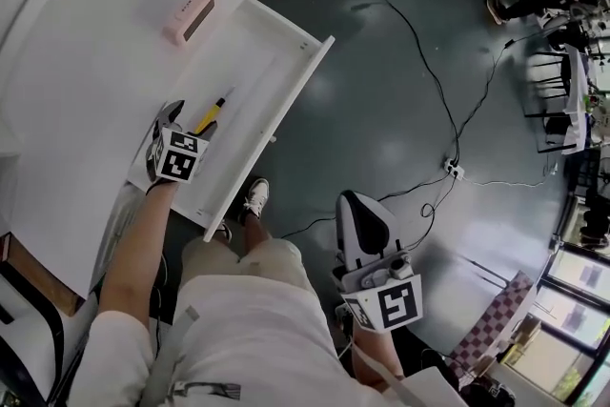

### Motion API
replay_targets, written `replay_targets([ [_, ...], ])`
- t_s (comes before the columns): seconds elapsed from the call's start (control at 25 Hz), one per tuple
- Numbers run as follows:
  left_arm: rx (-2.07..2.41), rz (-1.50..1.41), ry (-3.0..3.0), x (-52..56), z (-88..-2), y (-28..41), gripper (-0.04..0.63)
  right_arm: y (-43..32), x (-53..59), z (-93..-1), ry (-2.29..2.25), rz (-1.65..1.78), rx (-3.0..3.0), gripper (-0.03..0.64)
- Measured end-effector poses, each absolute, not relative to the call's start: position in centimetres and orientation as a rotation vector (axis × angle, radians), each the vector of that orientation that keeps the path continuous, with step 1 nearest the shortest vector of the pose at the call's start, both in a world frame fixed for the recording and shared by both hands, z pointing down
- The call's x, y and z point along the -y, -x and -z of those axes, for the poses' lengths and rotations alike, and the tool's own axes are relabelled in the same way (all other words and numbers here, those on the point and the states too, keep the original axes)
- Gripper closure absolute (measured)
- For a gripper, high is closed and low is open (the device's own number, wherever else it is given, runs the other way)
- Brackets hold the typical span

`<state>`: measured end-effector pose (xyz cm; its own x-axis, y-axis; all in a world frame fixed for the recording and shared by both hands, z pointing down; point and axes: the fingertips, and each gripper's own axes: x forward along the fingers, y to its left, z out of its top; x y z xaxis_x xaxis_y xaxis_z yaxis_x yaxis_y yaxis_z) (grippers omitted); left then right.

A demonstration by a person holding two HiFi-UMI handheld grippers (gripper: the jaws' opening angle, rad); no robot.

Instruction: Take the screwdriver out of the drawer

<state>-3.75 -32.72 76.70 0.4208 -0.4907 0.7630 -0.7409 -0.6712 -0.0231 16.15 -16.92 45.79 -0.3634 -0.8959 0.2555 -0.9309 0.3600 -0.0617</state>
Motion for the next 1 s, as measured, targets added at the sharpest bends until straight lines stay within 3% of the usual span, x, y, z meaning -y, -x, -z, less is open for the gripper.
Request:
replay_targets([
  [0.6, 0.874, -1.403, -2.284, 32.1, -83.5, 2.1, 0.338, -17.9, 15.8, -46.5, -1.728, -0.32, 2.345, 0.607],
  [1.0, 0.876, -1.318, -2.237, 31.0, -83.7, 1.3, 0.448, -17.5, 15.3, -46.1, -1.749, -0.319, 2.338, 0.607],
])
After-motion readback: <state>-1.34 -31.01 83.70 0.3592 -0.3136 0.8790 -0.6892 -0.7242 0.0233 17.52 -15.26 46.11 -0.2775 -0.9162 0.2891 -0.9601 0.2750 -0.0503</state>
